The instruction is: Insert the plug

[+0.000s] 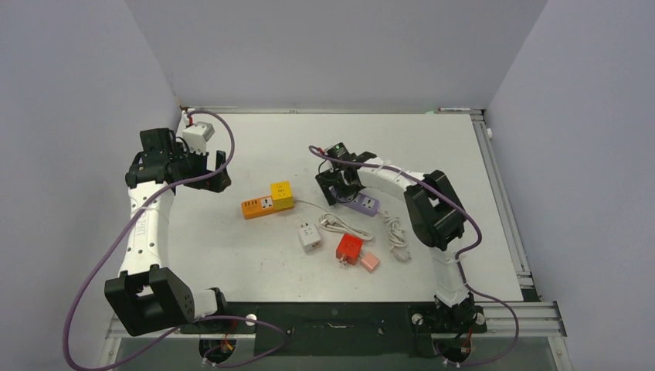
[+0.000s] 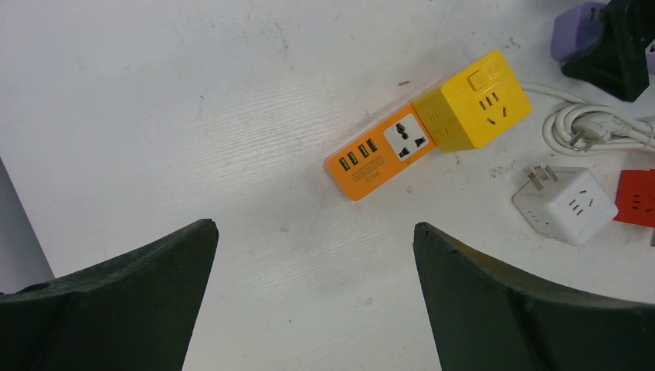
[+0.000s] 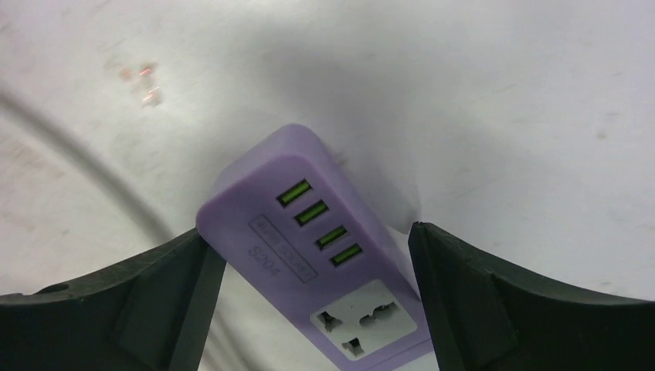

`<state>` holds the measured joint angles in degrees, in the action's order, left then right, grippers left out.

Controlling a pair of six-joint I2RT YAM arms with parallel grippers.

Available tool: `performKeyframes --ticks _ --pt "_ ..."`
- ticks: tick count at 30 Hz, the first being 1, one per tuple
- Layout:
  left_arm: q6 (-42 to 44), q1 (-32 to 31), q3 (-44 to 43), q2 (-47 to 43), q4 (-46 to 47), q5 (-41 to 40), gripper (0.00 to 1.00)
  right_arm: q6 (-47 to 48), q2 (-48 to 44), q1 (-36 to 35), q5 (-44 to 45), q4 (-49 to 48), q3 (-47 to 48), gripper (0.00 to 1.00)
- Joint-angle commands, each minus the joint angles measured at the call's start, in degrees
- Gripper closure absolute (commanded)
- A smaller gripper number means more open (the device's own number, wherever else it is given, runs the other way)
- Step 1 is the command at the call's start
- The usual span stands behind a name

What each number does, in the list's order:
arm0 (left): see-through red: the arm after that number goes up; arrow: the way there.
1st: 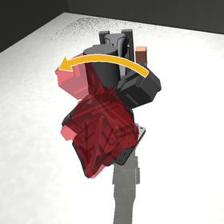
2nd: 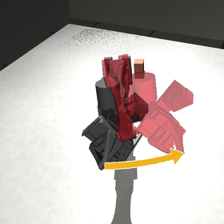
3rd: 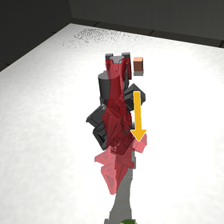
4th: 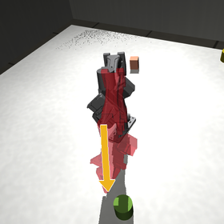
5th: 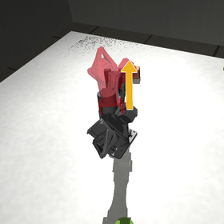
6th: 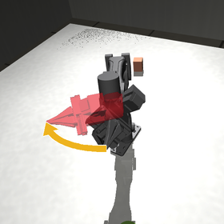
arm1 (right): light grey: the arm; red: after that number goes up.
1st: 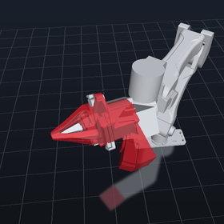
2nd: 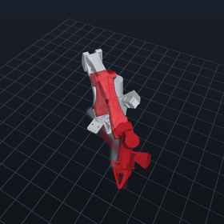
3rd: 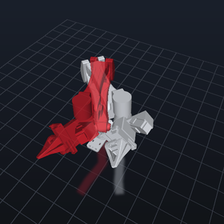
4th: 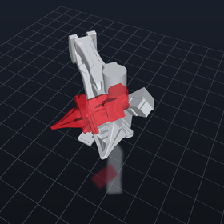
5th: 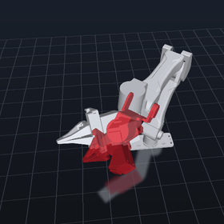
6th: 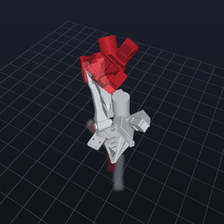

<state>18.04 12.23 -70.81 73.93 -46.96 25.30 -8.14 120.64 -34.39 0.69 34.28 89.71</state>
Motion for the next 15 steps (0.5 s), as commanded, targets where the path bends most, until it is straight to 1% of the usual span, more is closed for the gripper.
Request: performKeyframes --ticks 1,4,7,10,13,15 --pt "0.51 0.56 -1.46 -1.77 0.51 0.4 0.04 -0.06 -5.2 -3.08 -2.07 -1.88 -5.04 0.1" --pt "0.13 0.52 -1.44 -1.61 0.64 0.85 0.04 -1.22 -8.13 -4.15 0.6 -1.86 -6.66 0.1" --pt "-0.15 0.58 -1.53 -1.6 0.88 1.13 0.04 -3.69 -11.67 -4.24 5.16 0.54 -5.23 0.1" --pt "-0.28 0.52 -1.51 -1.55 1.06 1.34 0.04 -8.87 -16.62 -4.28 9.81 2.58 -4.69 0.1" --pt "-0.29 0.56 -1.32 -1.53 1.23 1.33 0.04 -16.09 -24.17 -4.28 11.89 3.28 -8.98 0.1" --pt "-0.29 0.54 -1.08 -1.51 1.4 1.33 0.04 -21.87 -29.09 -4.29 12.38 3.43 -14.48 0.1"
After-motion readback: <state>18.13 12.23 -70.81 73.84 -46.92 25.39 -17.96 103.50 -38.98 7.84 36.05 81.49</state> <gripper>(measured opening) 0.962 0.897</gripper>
